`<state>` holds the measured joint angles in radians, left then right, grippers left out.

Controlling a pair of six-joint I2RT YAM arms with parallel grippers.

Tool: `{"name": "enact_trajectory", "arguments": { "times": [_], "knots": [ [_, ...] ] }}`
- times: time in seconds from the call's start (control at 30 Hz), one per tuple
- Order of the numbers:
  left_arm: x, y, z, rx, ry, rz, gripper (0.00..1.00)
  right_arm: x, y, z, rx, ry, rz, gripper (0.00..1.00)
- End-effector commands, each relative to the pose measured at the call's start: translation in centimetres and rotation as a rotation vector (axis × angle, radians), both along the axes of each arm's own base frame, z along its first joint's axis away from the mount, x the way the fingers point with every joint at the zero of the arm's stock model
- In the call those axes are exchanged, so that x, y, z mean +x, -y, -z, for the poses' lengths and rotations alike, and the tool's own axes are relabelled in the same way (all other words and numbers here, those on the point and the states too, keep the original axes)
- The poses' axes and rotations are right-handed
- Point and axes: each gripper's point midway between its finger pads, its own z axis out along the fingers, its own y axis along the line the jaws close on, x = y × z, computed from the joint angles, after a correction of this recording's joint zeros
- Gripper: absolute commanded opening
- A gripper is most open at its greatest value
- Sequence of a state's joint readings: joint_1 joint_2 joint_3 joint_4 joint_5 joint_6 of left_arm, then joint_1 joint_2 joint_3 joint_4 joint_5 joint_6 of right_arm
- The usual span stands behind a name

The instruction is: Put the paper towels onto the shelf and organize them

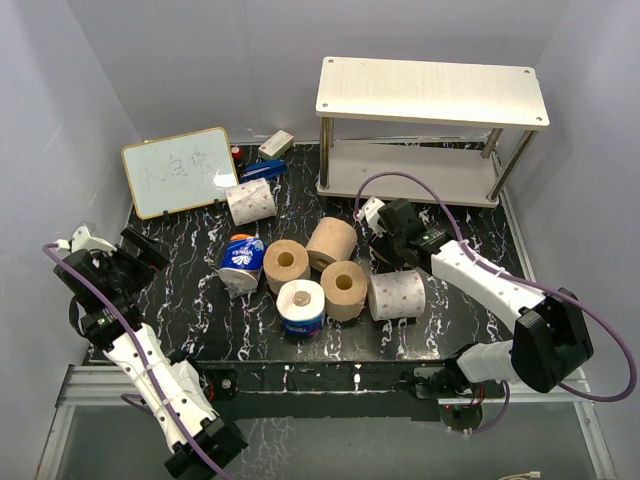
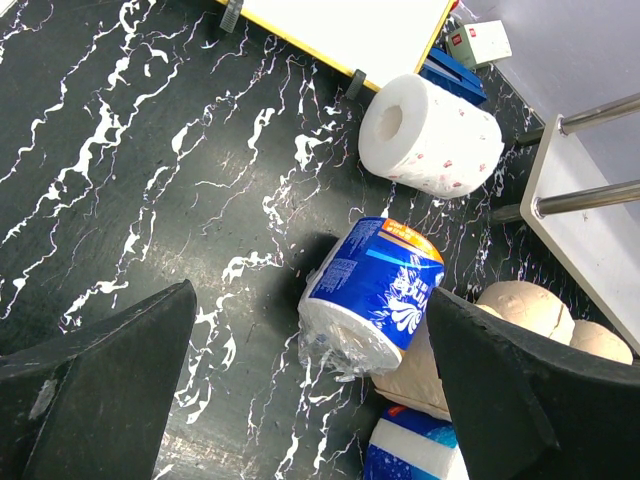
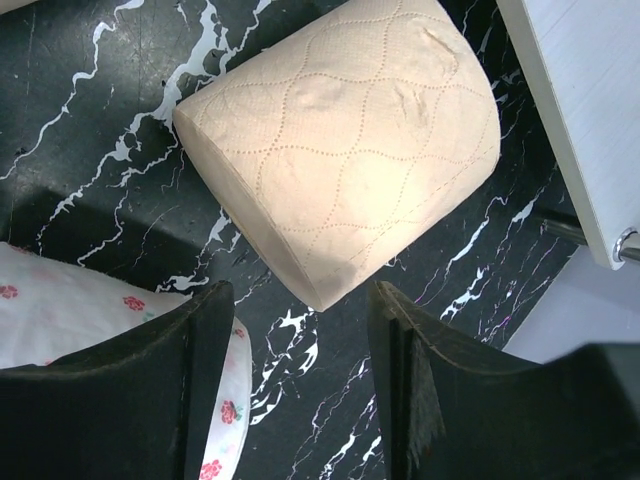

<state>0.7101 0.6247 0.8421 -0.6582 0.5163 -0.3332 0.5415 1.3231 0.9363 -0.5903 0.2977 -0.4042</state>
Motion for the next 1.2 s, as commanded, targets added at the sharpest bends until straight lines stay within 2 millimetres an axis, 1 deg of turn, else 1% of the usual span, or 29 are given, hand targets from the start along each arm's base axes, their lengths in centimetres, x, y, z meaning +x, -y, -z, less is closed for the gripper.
{"name": "enact_trajectory", "arguments": {
  "times": [0.0,0.1,0.23,0.33,0.4,0.5,0.57,0.63,0.77,0.87,0.93,1.07,1.17],
  "knots": [
    [0.1,0.1,-0.3,0.002,0.015,0.01,0.98,1.7,-0.7,-1.9,0.055,0.097,0.034,0.53],
    [0.0,0.1,-0.3,0.003,0.017,0.007,0.98,1.6,-0.4,-1.4,0.045,0.1,0.039,0.52],
    [0.0,0.0,-0.4,0.005,0.018,0.005,0.98,1.4,0.0,-0.2,0.025,0.1,0.049,0.46],
    [0.0,0.0,-0.4,0.006,0.02,0.004,0.98,1.2,0.2,0.8,0.019,0.078,0.063,0.44],
    [0.0,0.0,-0.4,0.006,0.02,0.004,0.98,1.0,0.3,1.4,0.019,0.071,0.068,0.41],
    [0.0,0.0,-0.4,0.006,0.02,0.004,0.98,1.0,0.6,2.0,0.005,0.073,0.077,0.31],
    [0.0,0.0,-0.5,0.006,0.02,0.005,0.98,1.1,0.9,2.3,-0.013,0.079,0.085,0.28],
    [0.0,0.0,-0.5,0.007,0.02,0.005,0.98,1.3,0.9,2.3,-0.02,0.09,0.091,0.22],
    [-0.1,0.1,-0.4,0.005,0.016,0.004,0.98,1.9,1.2,2.2,-0.037,0.115,0.118,0.0],
    [-0.1,0.0,-0.4,0.007,0.018,0.003,0.98,2.7,1.6,1.3,-0.055,0.154,0.146,0.0],
    [-0.1,0.1,-0.5,0.008,0.018,0.006,0.98,3.1,1.0,-0.1,-0.014,0.171,0.155,0.0],
    [-0.1,0.1,-0.4,0.004,0.014,0.006,0.98,2.8,-1.2,-3.6,0.191,0.17,0.156,0.0],
    [0.0,0.1,-0.4,0.006,0.015,0.006,0.98,2.0,-3.1,-7.1,0.411,0.131,0.195,0.0]
  ]
}}
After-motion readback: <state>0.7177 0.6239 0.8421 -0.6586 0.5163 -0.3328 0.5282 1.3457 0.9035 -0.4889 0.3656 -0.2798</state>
